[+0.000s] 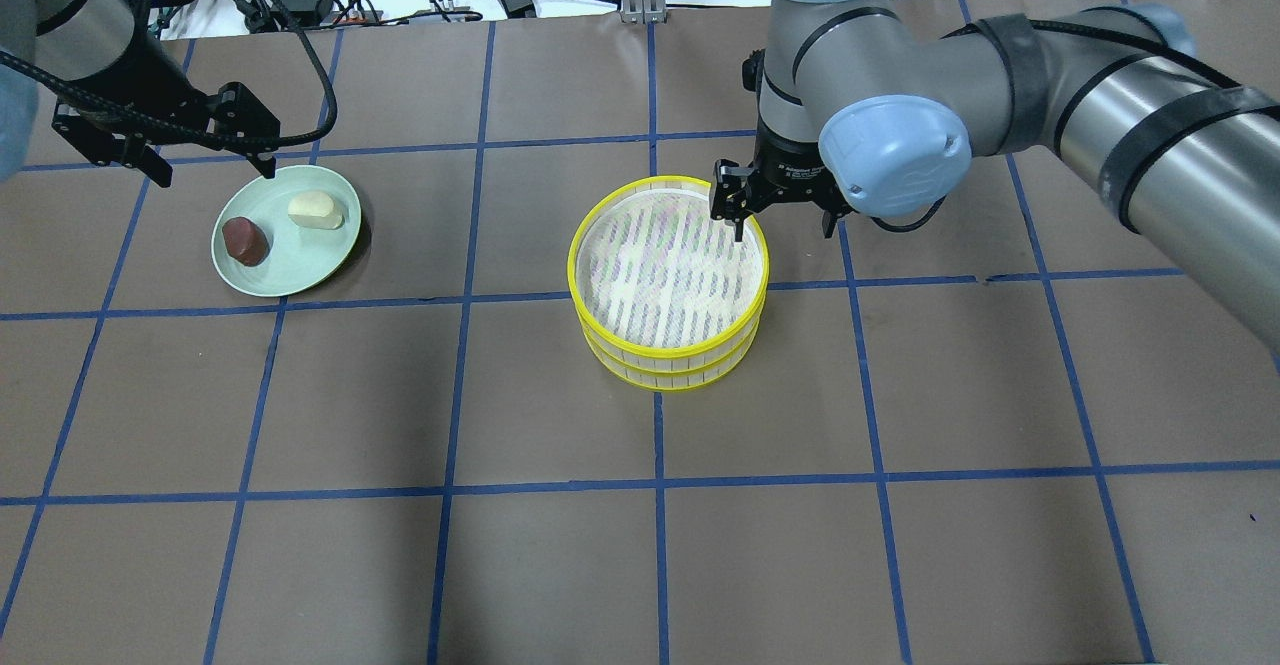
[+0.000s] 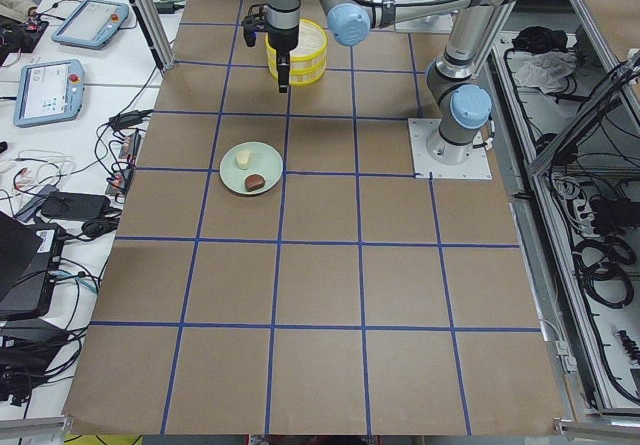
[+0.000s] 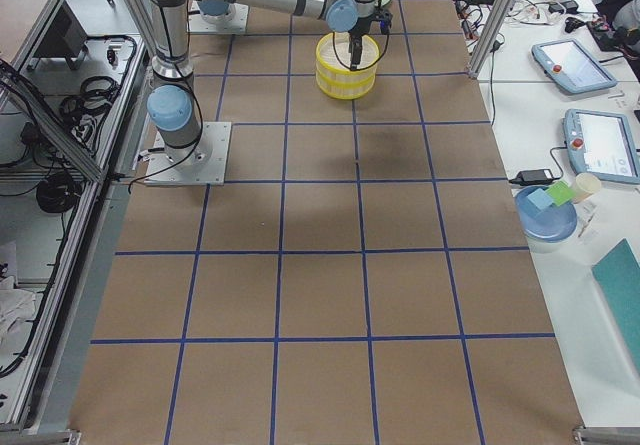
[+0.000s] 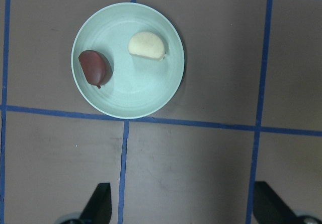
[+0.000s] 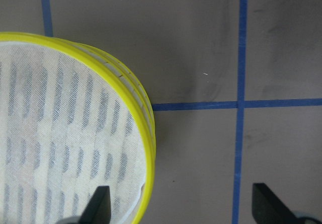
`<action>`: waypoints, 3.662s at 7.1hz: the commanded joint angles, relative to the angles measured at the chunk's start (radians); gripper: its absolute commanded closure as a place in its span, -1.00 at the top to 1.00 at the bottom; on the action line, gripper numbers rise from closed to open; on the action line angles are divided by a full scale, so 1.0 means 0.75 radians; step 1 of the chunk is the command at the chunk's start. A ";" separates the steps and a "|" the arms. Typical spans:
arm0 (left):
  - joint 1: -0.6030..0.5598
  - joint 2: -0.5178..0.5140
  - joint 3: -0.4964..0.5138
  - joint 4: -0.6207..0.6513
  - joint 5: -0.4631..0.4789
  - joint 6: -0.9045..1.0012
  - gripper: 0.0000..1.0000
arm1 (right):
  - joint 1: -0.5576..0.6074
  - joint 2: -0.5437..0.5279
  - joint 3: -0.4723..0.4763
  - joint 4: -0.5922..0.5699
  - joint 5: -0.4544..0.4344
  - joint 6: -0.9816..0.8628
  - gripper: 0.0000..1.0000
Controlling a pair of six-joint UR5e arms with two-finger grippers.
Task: Place buns in different layers of steamer
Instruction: 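Grasp the top tier rim with the right gripper while the left lowers, then set the top tier aside with the right gripper while the left grasps the white bun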
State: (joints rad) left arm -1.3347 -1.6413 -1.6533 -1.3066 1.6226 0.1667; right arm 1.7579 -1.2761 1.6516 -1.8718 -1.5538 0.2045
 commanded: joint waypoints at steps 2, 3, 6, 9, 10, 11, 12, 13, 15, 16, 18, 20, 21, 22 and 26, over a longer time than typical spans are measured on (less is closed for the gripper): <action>0.012 -0.198 -0.011 0.242 -0.014 0.330 1.00 | 0.000 0.063 0.011 -0.018 0.018 0.007 0.46; 0.019 -0.265 -0.009 0.253 -0.016 0.528 1.00 | 0.000 0.077 0.011 -0.020 0.018 0.007 0.32; 0.127 -0.354 -0.011 0.282 -0.048 0.857 1.00 | 0.000 0.092 0.011 -0.020 0.020 0.010 -0.11; 0.139 -0.505 0.002 0.419 -0.142 1.082 1.00 | 0.000 0.088 0.009 -0.012 0.020 0.046 -0.98; 0.147 -0.540 0.012 0.441 -0.153 1.151 1.00 | 0.000 0.088 0.009 -0.010 0.020 0.046 -1.00; 0.148 -0.562 0.016 0.526 -0.228 1.255 1.00 | 0.000 0.084 0.009 -0.008 0.020 0.042 -1.00; 0.150 -0.591 0.018 0.537 -0.235 1.295 1.00 | 0.000 0.076 0.009 -0.006 0.020 0.042 -1.00; 0.152 -0.611 0.042 0.537 -0.227 1.346 1.00 | -0.006 0.061 -0.009 0.035 0.018 0.042 -1.00; 0.182 -0.652 0.051 0.535 -0.227 1.420 1.00 | -0.047 -0.079 -0.024 0.145 0.014 0.032 -1.00; 0.182 -0.665 0.051 0.537 -0.231 1.422 1.00 | -0.079 -0.173 -0.042 0.241 -0.030 0.022 -1.00; 0.182 -0.673 0.053 0.537 -0.241 1.420 0.91 | -0.177 -0.300 -0.087 0.427 -0.086 -0.094 -1.00; 0.182 -0.673 0.065 0.537 -0.241 1.428 0.17 | -0.245 -0.419 -0.138 0.579 -0.090 -0.158 -1.00; 0.182 -0.673 0.077 0.537 -0.243 1.440 -0.51 | -0.255 -0.446 -0.185 0.616 -0.127 -0.199 -1.00; 0.182 -0.671 0.079 0.537 -0.235 1.473 -1.00 | -0.264 -0.446 -0.204 0.667 -0.157 -0.246 -1.00; 0.180 -0.587 0.079 0.531 -0.216 1.449 -1.00 | -0.266 -0.444 -0.208 0.679 -0.162 -0.248 -1.00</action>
State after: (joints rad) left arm -1.1983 -2.1062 -1.5939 -0.9053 1.4575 1.2660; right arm 1.5592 -1.6091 1.4968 -1.3652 -1.6691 0.0202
